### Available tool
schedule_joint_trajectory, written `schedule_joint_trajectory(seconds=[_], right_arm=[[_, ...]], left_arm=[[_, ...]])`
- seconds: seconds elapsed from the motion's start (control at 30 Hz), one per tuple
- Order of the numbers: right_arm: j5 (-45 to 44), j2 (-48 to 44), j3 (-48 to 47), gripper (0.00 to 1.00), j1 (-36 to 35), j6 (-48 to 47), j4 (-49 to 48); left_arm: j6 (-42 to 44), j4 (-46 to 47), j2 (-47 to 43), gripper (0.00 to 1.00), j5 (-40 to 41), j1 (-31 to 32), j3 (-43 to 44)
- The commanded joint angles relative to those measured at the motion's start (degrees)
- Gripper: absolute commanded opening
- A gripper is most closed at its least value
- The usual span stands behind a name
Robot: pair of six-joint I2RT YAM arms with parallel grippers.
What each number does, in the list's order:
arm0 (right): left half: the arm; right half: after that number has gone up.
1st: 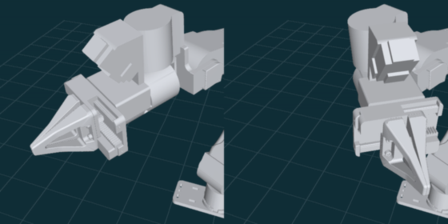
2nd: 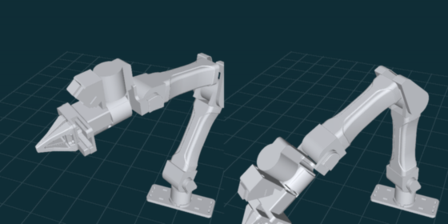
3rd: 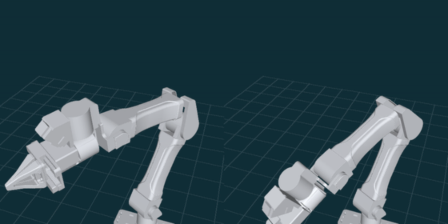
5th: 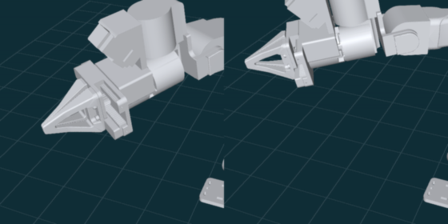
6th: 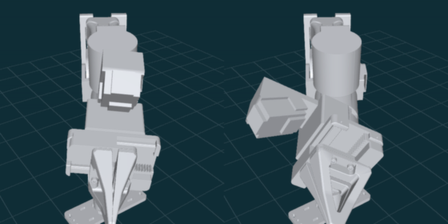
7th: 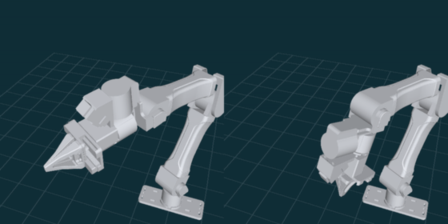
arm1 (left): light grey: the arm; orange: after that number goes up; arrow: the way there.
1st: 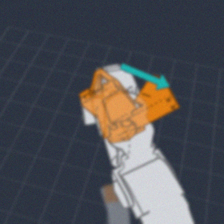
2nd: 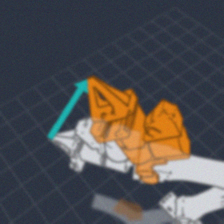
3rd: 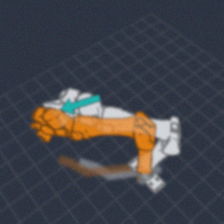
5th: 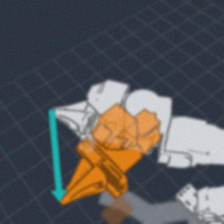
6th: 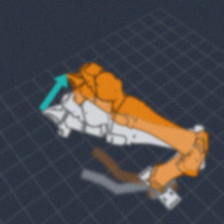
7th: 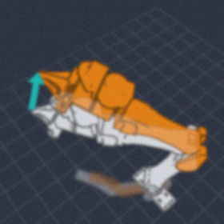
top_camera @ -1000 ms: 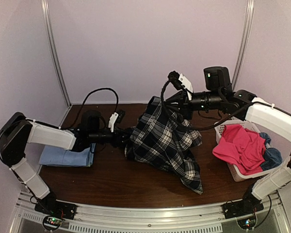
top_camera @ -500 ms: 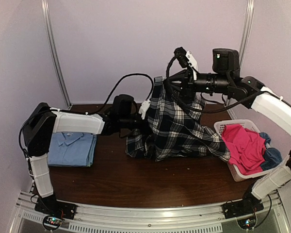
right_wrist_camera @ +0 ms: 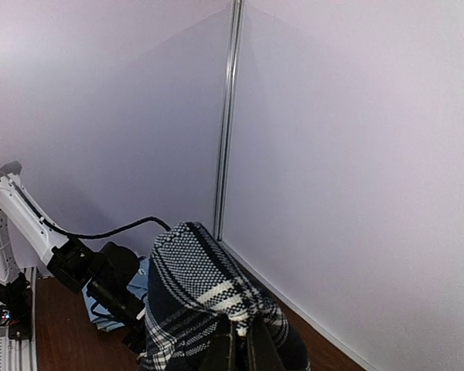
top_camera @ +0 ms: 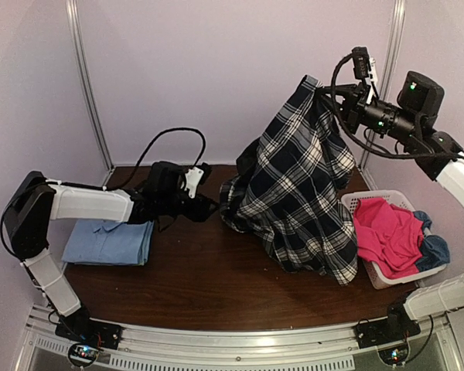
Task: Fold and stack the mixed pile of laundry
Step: Flatten out the crumpled skirt at the center of the board.
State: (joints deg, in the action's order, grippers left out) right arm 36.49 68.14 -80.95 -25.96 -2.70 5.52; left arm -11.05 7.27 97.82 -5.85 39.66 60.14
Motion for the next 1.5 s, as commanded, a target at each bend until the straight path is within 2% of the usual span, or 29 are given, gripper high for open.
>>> schedule_joint_trajectory(seconds=[0.0,0.07,0.17,0.27,0.33,0.4,0.5,0.6,0.73,0.8,0.9,1.0,1.2,1.3,1.4,1.47], right_arm=[[3.7,1.0,-0.4,0.0,0.1,4.5,-7.2],[5.2,1.6,0.8,0.0,0.0,6.0,-8.2],[8.3,2.2,2.2,0.0,0.0,7.6,-9.8],[10.8,2.1,3.0,0.0,-0.2,8.4,-10.3],[11.8,1.7,3.2,0.0,-0.2,8.5,-9.8],[12.5,1.2,3.1,0.0,-0.3,8.5,-8.8],[13.4,0.6,2.8,0.0,-0.3,7.8,-7.0],[14.3,-0.2,2.9,0.0,-0.2,6.9,-6.1],[15.5,-0.9,1.7,0.0,-0.3,4.7,-2.8],[16.4,-0.9,1.5,0.0,-0.2,4.4,-2.5],[19.0,-0.4,0.9,0.0,-0.3,4.7,-2.3],[20.4,-0.1,0.6,0.0,-0.3,4.8,-1.5],[22.1,0.0,0.9,0.0,-0.3,4.8,0.2],[22.8,-0.2,0.8,0.0,-0.3,3.6,2.4],[24.8,-0.2,0.4,0.0,-0.3,1.8,5.3],[26.6,0.2,-0.2,0.0,-0.3,1.3,7.0]], left_arm=[[-3.3,18.4,-6.3,0.56,-15.3,1.4,-10.8],[-2.3,18.8,-6.9,0.55,-19.0,3.3,-11.2],[-2.2,19.6,-4.7,0.51,-23.5,6.2,-7.0],[-3.6,21.3,-0.6,0.5,-20.2,6.7,-3.1],[-3.8,20.1,1.5,0.51,-13.9,6.5,-0.1],[-3.7,18.2,4.0,0.53,-12.2,6.0,2.8],[-2.0,17.1,4.4,0.5,-11.8,5.9,3.9],[-0.3,15.0,1.9,0.48,-11.5,4.8,1.8],[-1.4,22.4,-6.6,0.53,-20.0,-0.3,-10.1],[0.0,19.2,-9.8,0.55,-19.9,-1.0,-12.0],[0.4,17.3,-10.7,0.57,-20.3,-1.0,-12.3],[-1.0,19.8,-9.6,0.59,-20.9,-0.9,-12.3],[-1.1,20.2,-2.9,0.62,-28.4,1.9,-6.7],[-1.5,20.1,0.4,0.53,-32.3,2.8,-4.8],[-1.8,21.1,2.1,0.29,-31.6,2.9,-3.6],[-0.9,21.3,2.0,0.16,-29.0,2.6,-2.1]])
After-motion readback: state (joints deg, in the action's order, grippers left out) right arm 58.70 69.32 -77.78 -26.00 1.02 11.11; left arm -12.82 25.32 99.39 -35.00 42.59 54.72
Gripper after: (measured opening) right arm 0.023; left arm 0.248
